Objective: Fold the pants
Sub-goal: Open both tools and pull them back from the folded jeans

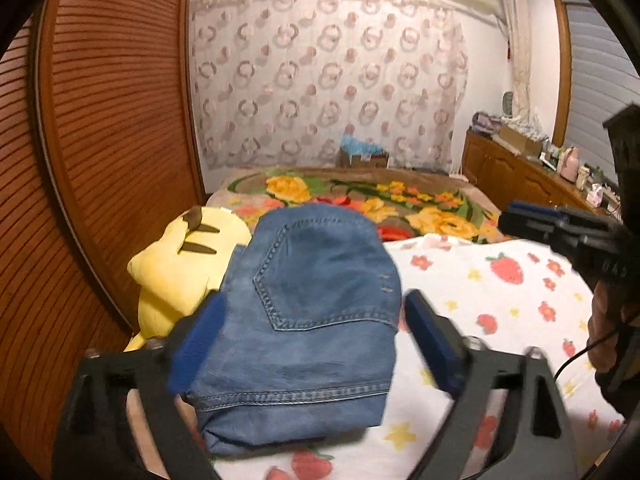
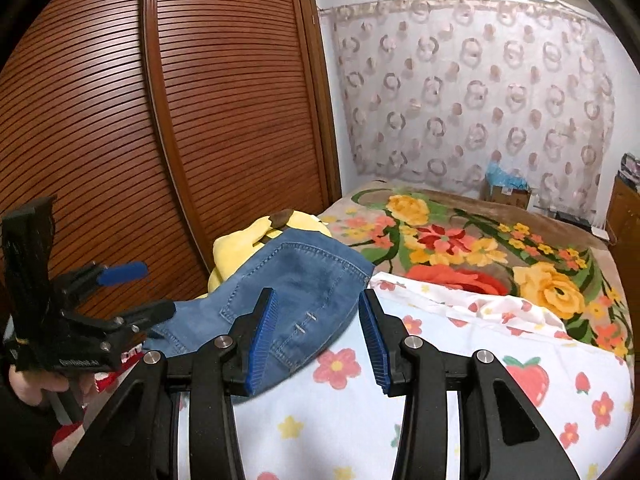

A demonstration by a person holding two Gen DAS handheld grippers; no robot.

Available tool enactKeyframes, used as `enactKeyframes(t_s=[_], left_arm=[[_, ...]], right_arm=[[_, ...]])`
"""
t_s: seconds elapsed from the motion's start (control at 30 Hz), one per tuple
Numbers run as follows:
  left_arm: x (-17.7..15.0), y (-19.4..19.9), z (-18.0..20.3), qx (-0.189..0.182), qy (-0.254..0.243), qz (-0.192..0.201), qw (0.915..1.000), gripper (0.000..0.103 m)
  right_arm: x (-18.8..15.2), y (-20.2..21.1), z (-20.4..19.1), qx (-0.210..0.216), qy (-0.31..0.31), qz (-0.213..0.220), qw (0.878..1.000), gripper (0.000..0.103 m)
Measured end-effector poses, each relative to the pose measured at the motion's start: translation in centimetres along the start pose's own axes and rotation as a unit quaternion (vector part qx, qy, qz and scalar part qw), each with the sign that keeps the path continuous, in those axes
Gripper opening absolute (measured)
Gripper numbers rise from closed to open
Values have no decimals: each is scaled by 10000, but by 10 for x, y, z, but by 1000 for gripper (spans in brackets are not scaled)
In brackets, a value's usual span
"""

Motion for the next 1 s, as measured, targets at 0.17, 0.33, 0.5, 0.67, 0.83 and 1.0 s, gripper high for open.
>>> enactKeyframes(t_s=[0.17,0.33,0.5,0.67,0.83,1.0], left_arm=[[9,20,5,-71,133,157,9998,103],[9,30,11,-48,175,184,9997,103],[1,41,16,-96,252,162,9995,103],[-8,53,20,105,204,104,9997,103],[-23,68,32,61,282,-21,9996,103],[-32,86,49,-15,274,-44,9996,103]], right_arm=[[-5,31,-7,-45,26,53,10000,44],[-10,52,-14,-71,30,56,10000,49],[-17,64,-20,-56,21,-34,10000,56],[-19,73,-24,-101,-18,-75,9999,62],[-21,93,-32,-158,-41,-28,9999,62],[-23,117,-40,-238,-55,29,9997,63]])
Point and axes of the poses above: each gripper's, at about its wrist camera, not at the fingertips, and y roughly against the way its jaws point, z to its right, x to its top, the point moved 8 cm from there along -y, roughly the way its jaws point, and after that the axes turned 12 degrees about z, right-handed, at the moved point
